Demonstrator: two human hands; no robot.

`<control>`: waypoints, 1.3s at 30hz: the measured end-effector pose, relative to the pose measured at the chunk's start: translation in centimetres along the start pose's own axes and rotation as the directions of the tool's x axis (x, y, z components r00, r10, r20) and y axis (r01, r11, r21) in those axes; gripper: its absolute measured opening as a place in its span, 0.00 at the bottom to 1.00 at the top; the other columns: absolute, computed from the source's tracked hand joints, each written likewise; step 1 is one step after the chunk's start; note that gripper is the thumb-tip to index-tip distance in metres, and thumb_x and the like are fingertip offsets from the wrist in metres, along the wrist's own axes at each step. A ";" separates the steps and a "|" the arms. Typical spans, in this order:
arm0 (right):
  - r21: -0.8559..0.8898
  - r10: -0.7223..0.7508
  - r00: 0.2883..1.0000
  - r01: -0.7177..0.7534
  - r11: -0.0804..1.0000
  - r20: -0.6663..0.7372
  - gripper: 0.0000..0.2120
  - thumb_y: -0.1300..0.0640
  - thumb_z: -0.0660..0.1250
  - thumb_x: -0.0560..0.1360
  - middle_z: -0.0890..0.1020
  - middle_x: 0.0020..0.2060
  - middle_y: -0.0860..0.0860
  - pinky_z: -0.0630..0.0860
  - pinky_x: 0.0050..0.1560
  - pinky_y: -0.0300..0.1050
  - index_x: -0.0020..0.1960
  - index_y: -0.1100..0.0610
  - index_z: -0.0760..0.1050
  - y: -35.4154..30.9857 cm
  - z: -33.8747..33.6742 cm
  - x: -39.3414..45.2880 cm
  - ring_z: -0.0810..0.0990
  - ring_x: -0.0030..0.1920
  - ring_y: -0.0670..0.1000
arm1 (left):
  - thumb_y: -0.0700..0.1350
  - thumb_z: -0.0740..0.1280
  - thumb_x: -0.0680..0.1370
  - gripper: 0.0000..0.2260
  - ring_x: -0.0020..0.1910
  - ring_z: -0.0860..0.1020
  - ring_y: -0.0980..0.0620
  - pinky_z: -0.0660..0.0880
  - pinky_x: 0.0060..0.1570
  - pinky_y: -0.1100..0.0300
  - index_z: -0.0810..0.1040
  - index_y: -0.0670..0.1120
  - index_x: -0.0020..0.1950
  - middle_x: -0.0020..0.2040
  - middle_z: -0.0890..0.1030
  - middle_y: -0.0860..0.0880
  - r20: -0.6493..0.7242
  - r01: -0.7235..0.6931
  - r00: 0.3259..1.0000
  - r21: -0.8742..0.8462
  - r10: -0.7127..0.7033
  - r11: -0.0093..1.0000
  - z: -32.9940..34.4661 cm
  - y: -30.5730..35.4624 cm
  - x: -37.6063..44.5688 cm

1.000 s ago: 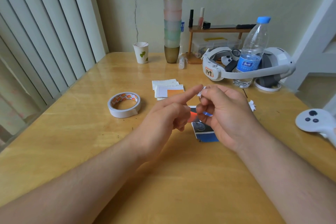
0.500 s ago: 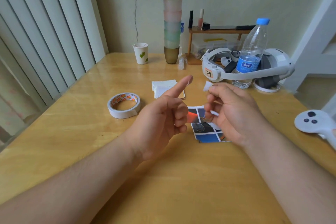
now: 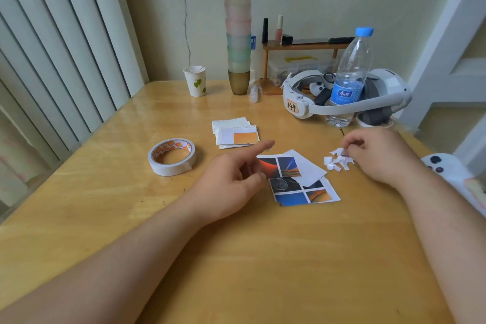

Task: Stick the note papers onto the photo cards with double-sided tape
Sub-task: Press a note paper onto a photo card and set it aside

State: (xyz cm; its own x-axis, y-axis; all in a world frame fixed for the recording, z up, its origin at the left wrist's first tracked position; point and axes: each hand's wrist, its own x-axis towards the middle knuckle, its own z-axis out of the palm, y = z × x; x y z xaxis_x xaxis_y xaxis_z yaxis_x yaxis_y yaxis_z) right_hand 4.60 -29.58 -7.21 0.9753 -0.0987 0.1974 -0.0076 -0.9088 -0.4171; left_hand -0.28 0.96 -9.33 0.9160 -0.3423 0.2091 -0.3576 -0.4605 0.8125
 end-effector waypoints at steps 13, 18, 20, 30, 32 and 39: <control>0.091 -0.010 0.989 0.024 0.996 -0.148 0.07 0.55 0.67 0.81 0.85 0.47 0.49 0.72 0.47 0.44 0.52 0.50 0.84 -2.7 0.1 -1.0 0.80 0.47 0.52 | 0.52 0.66 0.83 0.29 0.62 0.75 0.53 0.72 0.64 0.58 0.60 0.64 0.82 0.73 0.71 0.56 -0.077 0.016 0.997 0.469 0.023 0.883 0.0 -1.7 1.5; -0.015 -0.202 0.961 0.209 0.978 0.188 0.15 0.43 0.59 0.84 0.76 0.56 0.49 0.73 0.64 0.55 0.65 0.44 0.79 -6.9 3.5 -2.2 0.71 0.64 0.55 | 0.54 0.67 0.83 0.33 0.68 0.73 0.50 0.71 0.65 0.57 0.55 0.63 0.84 0.75 0.70 0.54 -0.064 -0.005 0.997 0.516 0.045 0.856 0.4 -1.8 1.9; -0.107 -0.185 0.940 0.223 0.969 0.286 0.20 0.38 0.58 0.83 0.72 0.60 0.49 0.70 0.68 0.59 0.72 0.43 0.73 -7.6 4.3 -2.1 0.65 0.68 0.55 | 0.52 0.69 0.82 0.34 0.67 0.74 0.52 0.72 0.65 0.58 0.57 0.62 0.83 0.72 0.72 0.54 -0.084 -0.017 0.994 0.475 0.064 0.880 0.3 -2.0 1.9; -0.034 -0.192 0.918 0.217 0.976 0.347 0.19 0.40 0.67 0.80 0.69 0.64 0.45 0.67 0.72 0.61 0.69 0.44 0.73 -8.2 5.0 -1.6 0.64 0.69 0.53 | 0.50 0.69 0.81 0.35 0.65 0.74 0.57 0.66 0.61 0.66 0.56 0.63 0.83 0.73 0.71 0.56 -0.039 -0.047 0.997 0.426 0.070 0.903 0.3 -2.2 2.0; -0.027 -0.183 0.914 0.206 0.978 0.361 0.20 0.39 0.68 0.79 0.68 0.64 0.45 0.67 0.71 0.59 0.68 0.44 0.72 -8.2 5.0 -1.4 0.63 0.69 0.53 | 0.50 0.70 0.81 0.35 0.63 0.75 0.58 0.68 0.61 0.65 0.56 0.63 0.83 0.72 0.72 0.56 -0.037 -0.060 0.996 0.416 0.083 0.908 0.4 -2.1 2.0; 0.158 -0.259 0.911 0.219 0.963 0.320 0.14 0.47 0.75 0.76 0.74 0.58 0.44 0.73 0.56 0.48 0.53 0.42 0.71 -8.6 4.5 -2.3 0.73 0.62 0.49 | 0.50 0.74 0.78 0.39 0.70 0.70 0.59 0.66 0.66 0.66 0.56 0.64 0.83 0.75 0.69 0.57 -0.053 -0.086 0.992 0.345 0.111 0.935 0.2 -2.1 1.9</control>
State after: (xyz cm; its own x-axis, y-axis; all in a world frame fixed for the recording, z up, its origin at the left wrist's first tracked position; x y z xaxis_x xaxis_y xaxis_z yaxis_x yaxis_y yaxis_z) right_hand 3.39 -19.70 -8.02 0.9613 0.2754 0.0039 0.2407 -0.8329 -0.4983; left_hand 2.14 1.09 -10.78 0.8790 -0.3474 0.3267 -0.4759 -0.6832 0.5538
